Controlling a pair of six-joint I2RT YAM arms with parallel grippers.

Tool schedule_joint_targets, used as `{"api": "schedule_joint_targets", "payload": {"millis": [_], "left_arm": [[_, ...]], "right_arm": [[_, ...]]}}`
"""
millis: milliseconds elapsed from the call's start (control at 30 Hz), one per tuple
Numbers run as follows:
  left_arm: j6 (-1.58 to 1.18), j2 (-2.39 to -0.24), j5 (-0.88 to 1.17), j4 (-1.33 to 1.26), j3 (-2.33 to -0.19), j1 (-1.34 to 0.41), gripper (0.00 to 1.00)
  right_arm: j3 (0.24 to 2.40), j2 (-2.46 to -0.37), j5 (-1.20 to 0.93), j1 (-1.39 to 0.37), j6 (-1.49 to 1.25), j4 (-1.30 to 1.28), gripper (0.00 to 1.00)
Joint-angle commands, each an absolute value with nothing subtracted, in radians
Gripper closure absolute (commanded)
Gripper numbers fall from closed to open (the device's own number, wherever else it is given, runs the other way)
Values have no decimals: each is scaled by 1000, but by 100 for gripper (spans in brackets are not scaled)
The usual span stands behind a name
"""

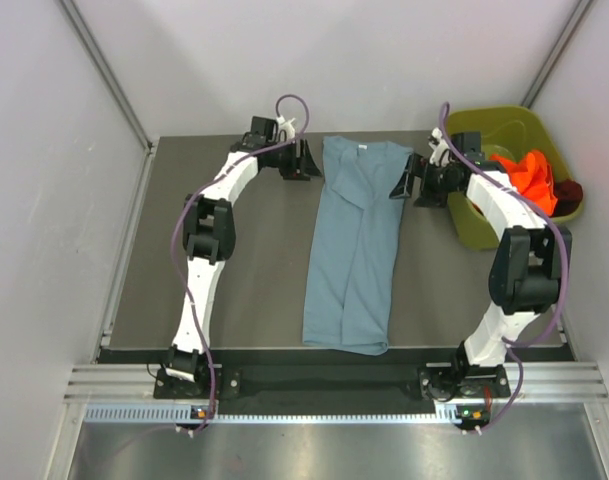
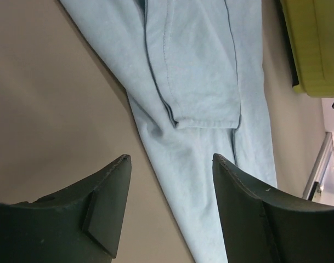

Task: Fold and stack the t-shirts
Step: Fold the tshirt

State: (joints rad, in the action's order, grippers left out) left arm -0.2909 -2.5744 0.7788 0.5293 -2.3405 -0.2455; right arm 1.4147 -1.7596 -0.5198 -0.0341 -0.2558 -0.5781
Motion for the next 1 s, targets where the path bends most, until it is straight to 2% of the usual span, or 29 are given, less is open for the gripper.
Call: {"api": "schedule_joint_targets", "payload": {"millis": [0, 567, 700, 833, 967], "left_arm": [[-334, -2606, 864, 417, -2402, -244, 35], [-348, -2737, 844, 342, -2461, -284, 41], [-376, -2763, 857, 298, -2461, -285, 46], [-416, -2781, 842, 253, -2459, -284, 72], [-428, -2790, 841, 218, -2462, -284, 90]], "right_arm": [[1439, -1782, -511, -23, -232, -586, 15], [1474, -1858, -474, -25, -190, -580, 14], [1473, -1859, -443, -26, -172, -586, 14], [1493, -1859, -413, -35, -152, -601, 13], [1535, -1876, -408, -37, -126, -615, 13]]}}
